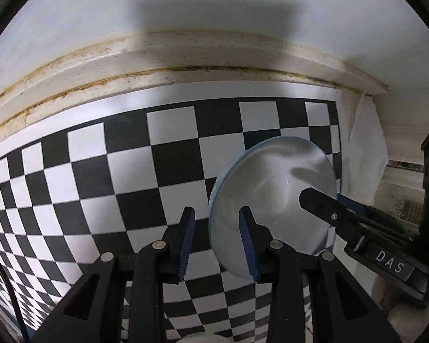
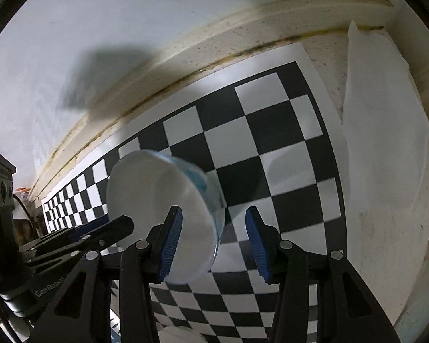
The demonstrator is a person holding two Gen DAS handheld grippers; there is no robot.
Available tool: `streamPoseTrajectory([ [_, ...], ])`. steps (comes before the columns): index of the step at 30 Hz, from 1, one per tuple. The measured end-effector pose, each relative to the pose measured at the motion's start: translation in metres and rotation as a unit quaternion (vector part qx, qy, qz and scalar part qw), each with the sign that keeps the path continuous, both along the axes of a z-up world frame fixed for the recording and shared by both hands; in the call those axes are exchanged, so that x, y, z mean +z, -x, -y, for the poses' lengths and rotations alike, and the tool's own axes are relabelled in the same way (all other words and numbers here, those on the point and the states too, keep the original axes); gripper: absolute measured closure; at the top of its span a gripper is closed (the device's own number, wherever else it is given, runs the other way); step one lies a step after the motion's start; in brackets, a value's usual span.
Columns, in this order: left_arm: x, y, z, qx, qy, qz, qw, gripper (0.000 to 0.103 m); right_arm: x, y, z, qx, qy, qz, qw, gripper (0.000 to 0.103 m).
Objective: Organize plates and bowls
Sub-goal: 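Grip the nested white bowls with both grippers and lift them, then carry the nested bowls with both grippers and lower them into the dotted bowl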
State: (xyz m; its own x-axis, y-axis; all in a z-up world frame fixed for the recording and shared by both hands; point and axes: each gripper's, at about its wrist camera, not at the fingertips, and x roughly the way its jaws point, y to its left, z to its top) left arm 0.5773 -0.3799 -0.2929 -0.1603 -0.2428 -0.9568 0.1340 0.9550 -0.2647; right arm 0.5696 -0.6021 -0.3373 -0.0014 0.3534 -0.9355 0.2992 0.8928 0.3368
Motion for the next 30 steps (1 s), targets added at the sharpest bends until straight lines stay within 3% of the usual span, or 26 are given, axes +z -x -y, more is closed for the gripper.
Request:
streamPoseTrajectory([
  [1, -0.002, -0.001, 0.002, -0.002, 0.0, 0.001, 1.0, 0.075, -0.003, 0.0, -0.002, 0.002, 0.002, -0.003, 1.0, 0.059],
  [2, -0.004, 0.0, 0.003, -0.004, 0.003, 0.002, 1.0, 0.085, -0.005, -0.001, -0.004, 0.004, 0.004, -0.005, 1.0, 0.067],
  [3, -0.005, 0.001, 0.003, -0.006, 0.001, 0.003, 1.0, 0.086, -0.008, -0.003, -0.005, 0.007, 0.007, -0.008, 1.0, 0.074],
  [4, -0.004, 0.002, 0.004, -0.007, -0.001, 0.006, 1.0, 0.086, -0.011, -0.003, -0.006, 0.008, 0.004, -0.009, 1.0, 0.089],
  [5, -0.004, 0.003, 0.004, -0.007, -0.002, 0.01, 0.9999, 0.086, -0.012, -0.003, -0.007, 0.008, 0.0, -0.008, 1.0, 0.091],
  [15, 0.016, 0.016, 0.0, -0.012, -0.013, 0.034, 0.9993, 0.086, -0.002, 0.006, -0.021, 0.026, 0.007, -0.002, 1.0, 0.092],
  [30, 0.091, 0.071, -0.041, -0.025, -0.011, 0.102, 0.9944, 0.086, 0.081, 0.057, -0.05, 0.048, 0.0, 0.046, 0.998, 0.092],
])
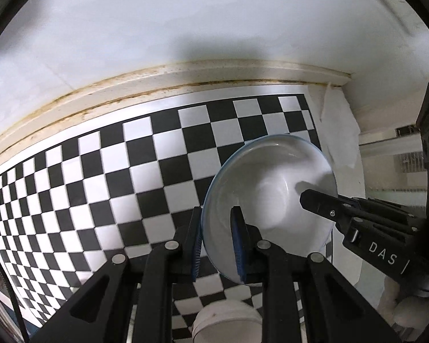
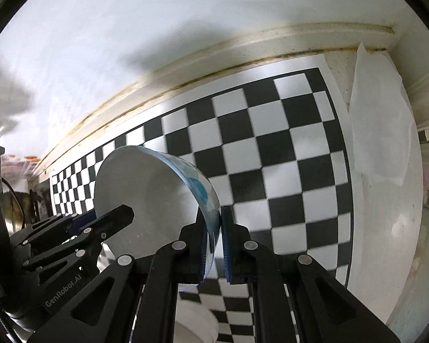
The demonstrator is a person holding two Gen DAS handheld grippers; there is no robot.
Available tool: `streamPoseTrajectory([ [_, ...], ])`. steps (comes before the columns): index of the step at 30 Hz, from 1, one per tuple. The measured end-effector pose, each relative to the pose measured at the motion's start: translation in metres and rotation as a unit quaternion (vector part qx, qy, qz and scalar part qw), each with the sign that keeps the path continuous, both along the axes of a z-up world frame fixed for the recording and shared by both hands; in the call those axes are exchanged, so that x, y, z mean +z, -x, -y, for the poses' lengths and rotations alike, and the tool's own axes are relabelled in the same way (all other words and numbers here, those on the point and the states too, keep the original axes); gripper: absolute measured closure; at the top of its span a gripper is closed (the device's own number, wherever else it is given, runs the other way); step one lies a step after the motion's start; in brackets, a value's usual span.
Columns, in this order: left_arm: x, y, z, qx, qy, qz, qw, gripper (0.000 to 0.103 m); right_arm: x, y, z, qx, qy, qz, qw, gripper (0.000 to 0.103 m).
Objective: Organize plates and bowls
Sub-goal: 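Carry the nested bowls with both grippers and lower them into the dotted bowl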
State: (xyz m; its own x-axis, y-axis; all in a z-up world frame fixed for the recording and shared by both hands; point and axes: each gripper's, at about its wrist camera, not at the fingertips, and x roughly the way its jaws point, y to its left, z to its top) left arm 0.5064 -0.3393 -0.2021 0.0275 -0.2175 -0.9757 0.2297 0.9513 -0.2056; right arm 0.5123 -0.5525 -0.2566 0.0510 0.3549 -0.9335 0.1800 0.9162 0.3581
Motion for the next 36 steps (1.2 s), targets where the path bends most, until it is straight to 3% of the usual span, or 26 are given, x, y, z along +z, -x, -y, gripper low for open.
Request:
streamPoseTrajectory([
  [8, 0.035, 0.055, -0.025, -0.011, 0.011, 0.028, 0.9995, 0.086, 0.046, 0.059, -0.022, 0.006, -0.003, 0.026, 1.0, 0.092],
  [15, 0.054, 0.108, -0.044, -0.023, 0.016, 0.044, 0.9986, 0.086, 0.063, 0.119, -0.036, 0.008, -0.009, 0.031, 0.999, 0.093],
  [26, 0.021, 0.164, -0.062, -0.037, 0.011, 0.004, 0.9992, 0.086, 0.036, 0.196, -0.057, 0.011, -0.014, 0.003, 1.0, 0.093],
  [36, -0.018, 0.179, -0.054, -0.052, -0.006, -0.031, 0.9981, 0.086, -0.006, 0.221, -0.061, 0.008, -0.002, -0.038, 0.999, 0.093],
])
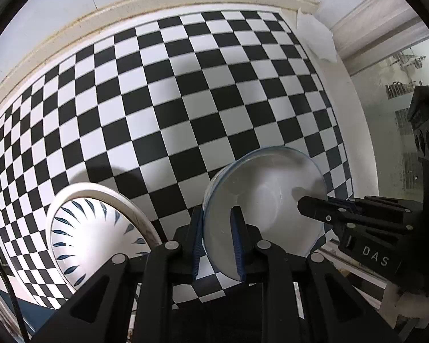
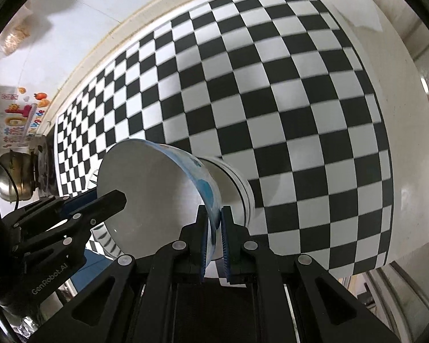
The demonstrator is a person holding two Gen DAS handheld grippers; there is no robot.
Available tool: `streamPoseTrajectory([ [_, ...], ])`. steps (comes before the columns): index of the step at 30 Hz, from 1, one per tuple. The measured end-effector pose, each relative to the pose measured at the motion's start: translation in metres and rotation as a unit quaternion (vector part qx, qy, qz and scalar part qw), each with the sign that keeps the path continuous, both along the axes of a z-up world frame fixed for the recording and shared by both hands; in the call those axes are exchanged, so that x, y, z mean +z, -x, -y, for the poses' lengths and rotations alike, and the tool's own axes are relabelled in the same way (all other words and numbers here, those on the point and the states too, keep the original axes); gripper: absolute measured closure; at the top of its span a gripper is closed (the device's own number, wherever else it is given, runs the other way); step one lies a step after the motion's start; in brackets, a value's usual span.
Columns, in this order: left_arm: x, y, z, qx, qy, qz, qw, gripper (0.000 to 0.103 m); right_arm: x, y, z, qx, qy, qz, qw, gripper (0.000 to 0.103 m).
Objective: Organize plates and bowls
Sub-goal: 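Carry the nested bowls with both grippers and lower them into the dotted bowl, then open both grippers and raise them from the bowl stack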
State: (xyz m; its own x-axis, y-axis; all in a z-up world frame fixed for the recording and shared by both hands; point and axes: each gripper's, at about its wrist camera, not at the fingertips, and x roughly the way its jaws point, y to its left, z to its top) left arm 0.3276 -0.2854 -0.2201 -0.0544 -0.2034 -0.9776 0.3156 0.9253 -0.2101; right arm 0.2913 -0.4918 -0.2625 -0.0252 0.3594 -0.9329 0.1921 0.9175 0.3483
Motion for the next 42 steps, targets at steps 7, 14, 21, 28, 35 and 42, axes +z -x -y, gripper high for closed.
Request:
streamPoseTrajectory([
  [7, -0.017, 0.004, 0.008, -0.009, -0.012, -0.012, 0.9998, 0.086, -0.017, 0.005, 0.0, 0.003, 0.009, -0.02, 1.0, 0.093],
  [14, -0.027, 0.006, 0.011, -0.011, -0.022, -0.016, 0.9996, 0.086, -0.02, 0.003, 0.001, 0.005, 0.019, -0.021, 1.0, 0.093],
  [21, -0.03, 0.006, 0.013, -0.014, -0.028, -0.015, 0.9994, 0.086, -0.02, 0.002, 0.001, 0.009, 0.026, -0.023, 0.999, 0.093],
  [28, -0.029, 0.006, 0.012, -0.009, -0.031, -0.018, 0.9993, 0.086, -0.022, 0.001, 0.002, 0.005, 0.024, -0.027, 0.999, 0.091],
  [35, -0.003, 0.015, 0.003, -0.002, -0.029, 0.014, 0.9995, 0.086, -0.019, 0.005, 0.002, 0.001, 0.024, -0.024, 0.999, 0.09],
  [42, 0.043, 0.04, -0.011, 0.009, -0.02, 0.069, 0.9974, 0.085, 0.022, 0.03, -0.01, 0.013, 0.039, 0.024, 0.999, 0.09],
])
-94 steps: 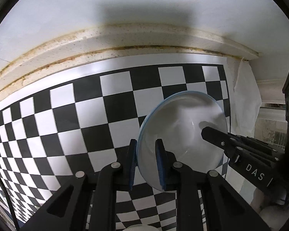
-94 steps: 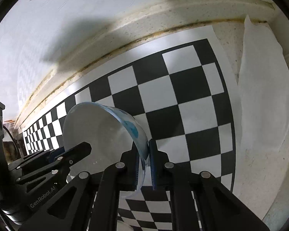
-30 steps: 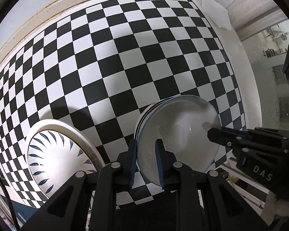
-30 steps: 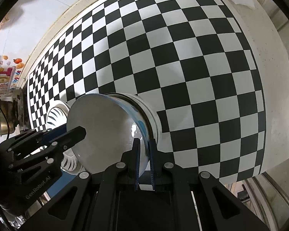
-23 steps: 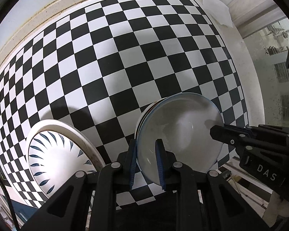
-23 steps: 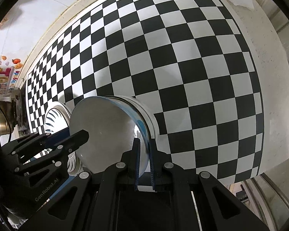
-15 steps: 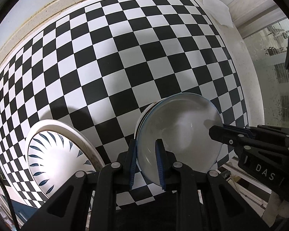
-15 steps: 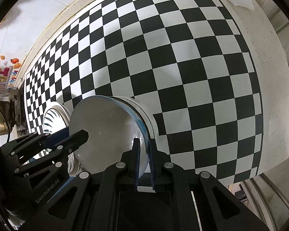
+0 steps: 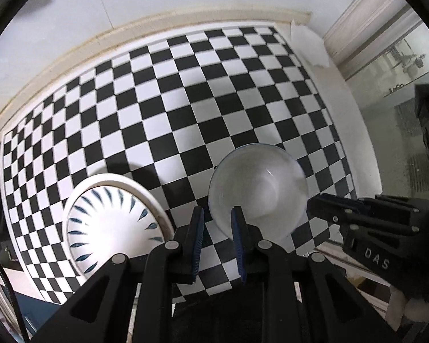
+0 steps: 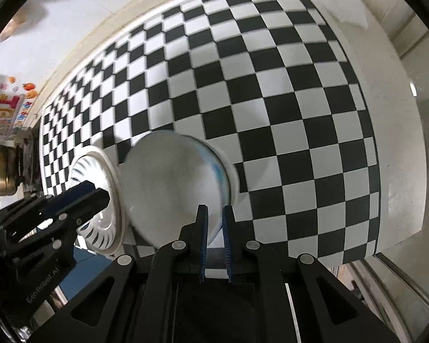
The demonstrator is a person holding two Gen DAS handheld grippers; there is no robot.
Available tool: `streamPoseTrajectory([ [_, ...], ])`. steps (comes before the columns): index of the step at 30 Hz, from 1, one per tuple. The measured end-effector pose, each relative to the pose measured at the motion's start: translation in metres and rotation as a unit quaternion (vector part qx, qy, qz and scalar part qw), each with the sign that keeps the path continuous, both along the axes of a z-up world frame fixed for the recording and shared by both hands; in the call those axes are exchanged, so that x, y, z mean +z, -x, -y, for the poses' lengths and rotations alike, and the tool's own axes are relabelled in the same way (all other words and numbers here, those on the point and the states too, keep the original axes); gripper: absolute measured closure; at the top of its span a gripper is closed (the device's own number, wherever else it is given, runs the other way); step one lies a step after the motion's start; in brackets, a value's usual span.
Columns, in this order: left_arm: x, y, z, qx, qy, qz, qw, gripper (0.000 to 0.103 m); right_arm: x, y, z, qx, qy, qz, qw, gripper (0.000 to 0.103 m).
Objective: Organize plates and bowls
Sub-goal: 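Open both grippers and raise them from the bowl stack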
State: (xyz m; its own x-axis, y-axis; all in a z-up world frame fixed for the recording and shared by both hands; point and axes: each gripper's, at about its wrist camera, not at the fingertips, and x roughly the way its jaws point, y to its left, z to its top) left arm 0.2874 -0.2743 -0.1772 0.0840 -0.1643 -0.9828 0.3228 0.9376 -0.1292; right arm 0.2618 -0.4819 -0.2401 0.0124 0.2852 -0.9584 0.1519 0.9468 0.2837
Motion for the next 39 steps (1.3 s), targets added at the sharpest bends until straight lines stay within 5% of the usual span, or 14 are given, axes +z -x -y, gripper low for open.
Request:
streamPoseTrajectory([
  [11, 0.066, 0.053, -0.017, 0.0, 0.018, 0.082, 0.9965, 0.078, 0.094, 0.065, -0.016, 0.009, 0.033, 0.105, 0.994, 0.088],
  [12, 0.07, 0.057, -0.019, 0.001, 0.021, 0.088, 0.9959, 0.074, 0.101, 0.072, -0.017, 0.008, 0.038, 0.111, 0.993, 0.083],
  [14, 0.08, 0.065, -0.023, 0.006, 0.024, 0.104, 0.9942, 0.073, 0.11, 0.082, -0.017, 0.006, 0.042, 0.122, 0.992, 0.049],
  [16, 0.086, 0.07, -0.026, 0.011, 0.024, 0.115, 0.993, 0.069, 0.119, 0.091, -0.017, 0.004, 0.053, 0.132, 0.99, 0.031],
  [17, 0.09, 0.072, -0.029, 0.014, 0.025, 0.121, 0.9922, 0.057, 0.124, 0.096, -0.016, 0.003, 0.059, 0.138, 0.989, 0.029],
  [18, 0.093, 0.074, -0.032, 0.019, 0.026, 0.126, 0.9915, 0.041, 0.13, 0.102, -0.015, 0.0, 0.066, 0.145, 0.987, 0.028],
  [20, 0.099, 0.079, -0.038, 0.031, 0.03, 0.142, 0.9889, 0.031, 0.141, 0.111, -0.013, -0.007, 0.076, 0.158, 0.984, 0.025],
  [39, 0.138, 0.109, -0.05, 0.027, 0.034, 0.2, 0.9788, 0.021, 0.187, 0.148, -0.009, -0.044, 0.083, 0.209, 0.973, 0.019],
])
